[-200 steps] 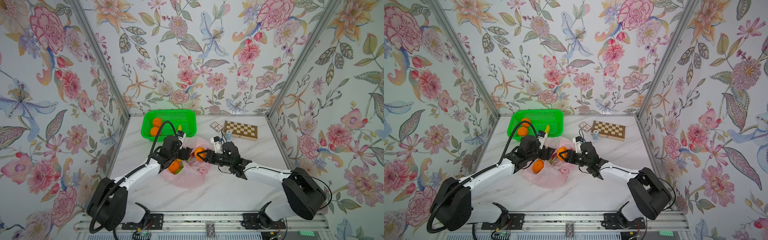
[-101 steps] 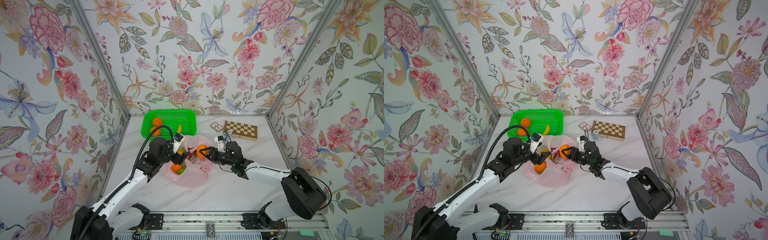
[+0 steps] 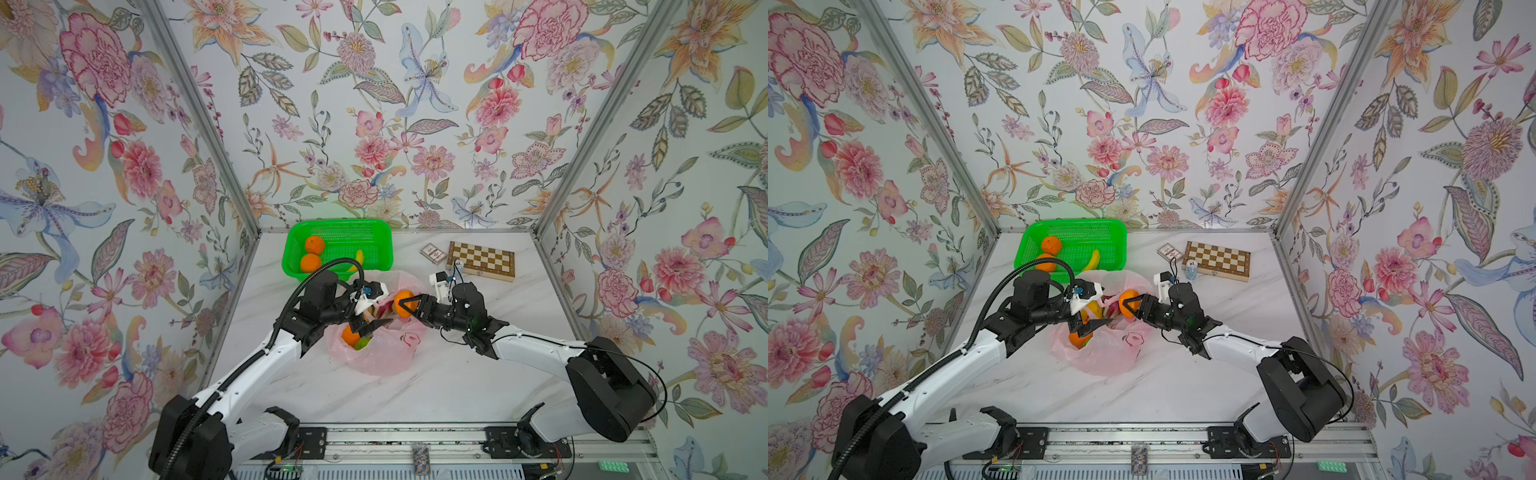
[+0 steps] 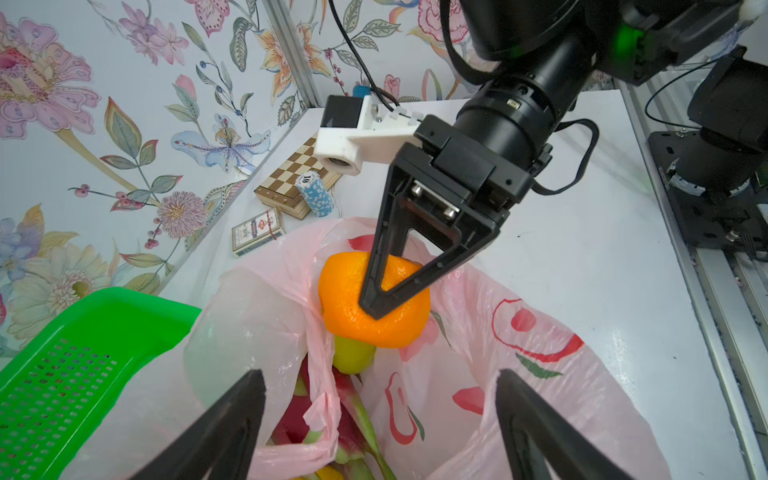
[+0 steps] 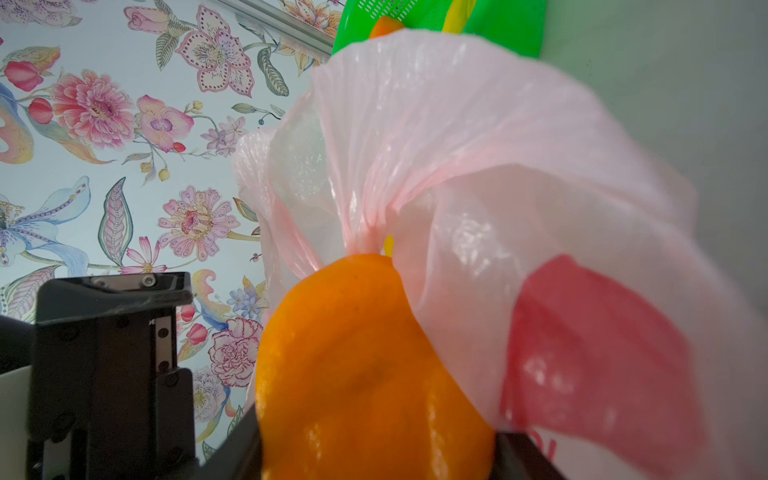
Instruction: Untie the knot of the plastic bag and take out the fruit
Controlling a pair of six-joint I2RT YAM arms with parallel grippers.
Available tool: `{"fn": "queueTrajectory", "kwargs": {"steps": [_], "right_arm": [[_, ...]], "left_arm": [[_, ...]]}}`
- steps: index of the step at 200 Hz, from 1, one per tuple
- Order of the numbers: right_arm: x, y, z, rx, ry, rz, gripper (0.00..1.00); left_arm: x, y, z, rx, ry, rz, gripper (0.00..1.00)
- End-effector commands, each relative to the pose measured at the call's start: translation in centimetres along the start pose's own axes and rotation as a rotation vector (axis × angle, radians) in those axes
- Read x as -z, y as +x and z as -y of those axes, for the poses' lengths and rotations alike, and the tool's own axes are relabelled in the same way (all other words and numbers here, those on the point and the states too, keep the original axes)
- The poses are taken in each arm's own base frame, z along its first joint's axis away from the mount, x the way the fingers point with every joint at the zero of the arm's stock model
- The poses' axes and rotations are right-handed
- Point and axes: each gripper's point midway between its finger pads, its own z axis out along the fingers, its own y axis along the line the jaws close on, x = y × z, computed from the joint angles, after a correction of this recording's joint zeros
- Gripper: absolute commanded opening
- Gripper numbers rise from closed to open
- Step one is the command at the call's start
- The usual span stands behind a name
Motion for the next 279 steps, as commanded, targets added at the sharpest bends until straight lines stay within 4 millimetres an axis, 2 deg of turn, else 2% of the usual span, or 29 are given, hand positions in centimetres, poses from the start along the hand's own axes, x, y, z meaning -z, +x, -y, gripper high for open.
{"fn": "queueTrajectory", "kwargs": {"steps": [1, 22, 59, 109, 127, 158, 187, 244, 279], "right_arm": [[0.7, -0.2, -0.9, -0.001, -0.020, 0.009, 0.51], [0.9, 0.0, -1.0, -0.002, -0.019, 0.004, 0.51], [1.1, 0.2, -1.2, -0.002, -0.017, -0.004, 0.51], [1.4, 0.6, -1.1, -0.004, -0.012, -0.001, 0.51], [1.5, 0.7, -1.1, -0.004, -0.014, -0.003, 0.51], [1.5, 0.7, -1.1, -0.008, -0.009, -0.001, 0.52], [1.7, 0.6, -1.0, -0.007, -0.004, 0.000, 0.63], [3.6, -0.8, -1.0, 0.008, 0.049, 0.079, 0.88], [5.5, -1.8, -1.5, 0.054, 0.092, 0.131, 0.93]], "left_arm": [[-1.2, -1.7, -0.1, -0.100, 0.061, 0.040, 0.89], [-3.2, -1.5, -0.1, -0.131, 0.075, 0.020, 0.89], [-6.3, 0.1, 0.0, -0.210, 0.085, -0.051, 0.89], [-8.4, 0.0, -0.5, -0.235, 0.067, -0.055, 0.88], [-8.8, 0.1, -0.9, -0.236, 0.042, -0.059, 0.84], [-9.0, 0.1, -1.7, -0.237, -0.015, -0.071, 0.73], [-8.4, -1.1, -2.0, -0.219, -0.055, -0.020, 0.59], [-6.8, -2.8, -1.7, -0.158, -0.093, 0.069, 0.58], [-5.7, -4.9, -1.8, -0.123, -0.110, 0.144, 0.57]]}}
